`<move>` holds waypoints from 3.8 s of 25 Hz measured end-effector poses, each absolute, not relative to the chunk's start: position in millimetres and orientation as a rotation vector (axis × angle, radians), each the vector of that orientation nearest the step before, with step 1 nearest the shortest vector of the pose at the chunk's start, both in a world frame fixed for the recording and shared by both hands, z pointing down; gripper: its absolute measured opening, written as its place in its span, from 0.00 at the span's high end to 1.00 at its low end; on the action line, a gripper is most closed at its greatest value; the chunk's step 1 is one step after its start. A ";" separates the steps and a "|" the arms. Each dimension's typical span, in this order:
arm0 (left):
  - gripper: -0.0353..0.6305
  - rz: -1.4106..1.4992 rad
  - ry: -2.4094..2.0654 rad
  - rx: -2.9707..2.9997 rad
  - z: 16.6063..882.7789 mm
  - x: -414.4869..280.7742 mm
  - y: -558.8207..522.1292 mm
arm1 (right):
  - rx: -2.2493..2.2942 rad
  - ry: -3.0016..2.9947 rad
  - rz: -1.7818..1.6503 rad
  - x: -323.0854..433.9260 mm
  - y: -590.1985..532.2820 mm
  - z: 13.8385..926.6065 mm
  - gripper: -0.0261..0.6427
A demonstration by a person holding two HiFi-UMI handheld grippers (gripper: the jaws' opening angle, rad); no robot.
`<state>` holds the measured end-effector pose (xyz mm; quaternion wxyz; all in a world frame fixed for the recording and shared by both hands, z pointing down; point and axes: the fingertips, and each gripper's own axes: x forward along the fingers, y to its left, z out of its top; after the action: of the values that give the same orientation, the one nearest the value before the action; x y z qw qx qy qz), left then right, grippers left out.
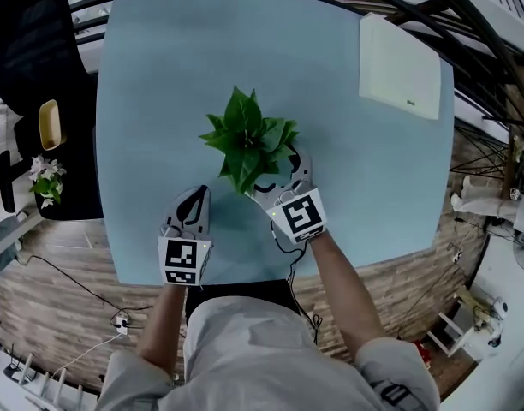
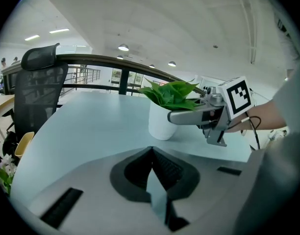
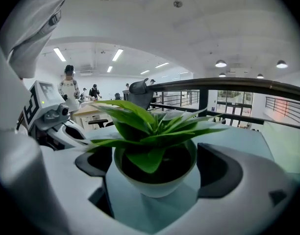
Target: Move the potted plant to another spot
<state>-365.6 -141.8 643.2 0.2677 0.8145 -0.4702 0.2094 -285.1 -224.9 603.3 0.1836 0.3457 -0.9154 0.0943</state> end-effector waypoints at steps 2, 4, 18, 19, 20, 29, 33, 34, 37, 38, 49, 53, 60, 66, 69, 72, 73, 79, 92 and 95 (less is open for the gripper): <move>0.93 0.563 -1.271 2.186 643.0 -364.6 -140.0 | 0.993 -2.579 0.272 -284.6 -231.9 600.5 0.17; 0.93 0.561 -1.272 2.180 642.6 -364.8 -138.0 | 1.020 -2.570 0.276 -283.1 -235.9 601.4 0.17; 0.93 0.563 -1.322 2.202 620.5 -362.5 -135.4 | 1.088 -2.588 0.270 -276.6 -224.6 585.6 0.19; 0.93 0.565 -1.325 2.207 618.5 -362.2 -134.3 | 1.095 -2.590 0.273 -276.0 -222.7 583.0 0.19; 0.93 0.567 -1.328 2.214 616.4 -362.0 -133.2 | 1.102 -2.595 0.270 -275.8 -221.0 579.4 0.19; 0.93 0.520 -1.377 2.274 576.8 -361.1 -129.5 | 1.184 -2.670 0.190 -272.0 -207.0 523.8 0.19; 0.93 0.476 -1.402 2.308 552.7 -362.1 -131.1 | 1.226 -2.699 0.154 -271.6 -199.8 500.7 0.19; 0.93 0.468 -1.406 2.322 544.9 -358.0 -130.0 | 1.234 -2.710 0.145 -268.7 -196.0 493.2 0.19; 0.93 0.456 -1.422 2.367 519.4 -338.3 -121.0 | 1.226 -2.753 0.082 -255.6 -179.2 461.1 0.19; 0.93 0.452 -1.428 2.379 511.1 -332.7 -118.1 | 1.228 -2.762 0.065 -250.8 -173.9 452.0 0.19; 0.93 0.414 -1.456 2.465 452.3 -323.8 -113.2 | 1.339 -2.805 -0.019 -229.4 -151.8 393.6 0.19; 0.93 0.392 -1.446 2.497 438.1 -309.8 -100.4 | 1.321 -2.812 -0.073 -221.2 -129.3 376.6 0.19; 0.93 0.411 -1.422 2.529 430.7 -281.1 -53.0 | 1.364 -2.840 -0.068 -197.0 -88.0 366.7 0.19; 0.93 0.393 -1.406 2.541 432.1 -273.3 -46.8 | 1.362 -2.815 -0.122 -185.8 -74.0 361.3 0.19; 0.93 0.393 -1.362 2.571 431.8 -272.5 -49.0 | 1.395 -2.792 -0.128 -183.4 -70.3 359.5 0.19; 0.93 0.400 -1.310 2.595 432.4 -274.9 -56.1 | 1.421 -2.757 -0.136 -185.2 -70.0 356.4 0.19; 0.93 0.400 -1.288 2.608 430.5 -274.8 -59.2 | 1.439 -2.746 -0.136 -185.4 -69.9 354.3 0.19; 0.93 0.376 -1.117 2.707 421.3 -265.3 -77.4 | 1.636 -2.669 -0.069 -177.5 -71.9 351.3 0.19; 0.93 0.442 -0.669 2.834 449.7 -182.6 -58.6 | 1.944 -2.406 0.010 -113.9 -38.2 370.9 0.19; 0.93 0.444 -0.631 2.856 448.6 -156.3 -54.2 | 2.015 -2.362 -0.003 -83.4 -31.7 371.9 0.19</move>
<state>-156.3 -54.2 448.6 0.0912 0.9613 -0.2125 0.1496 -83.4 -31.7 371.9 0.0183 0.6490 -0.7606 -0.0009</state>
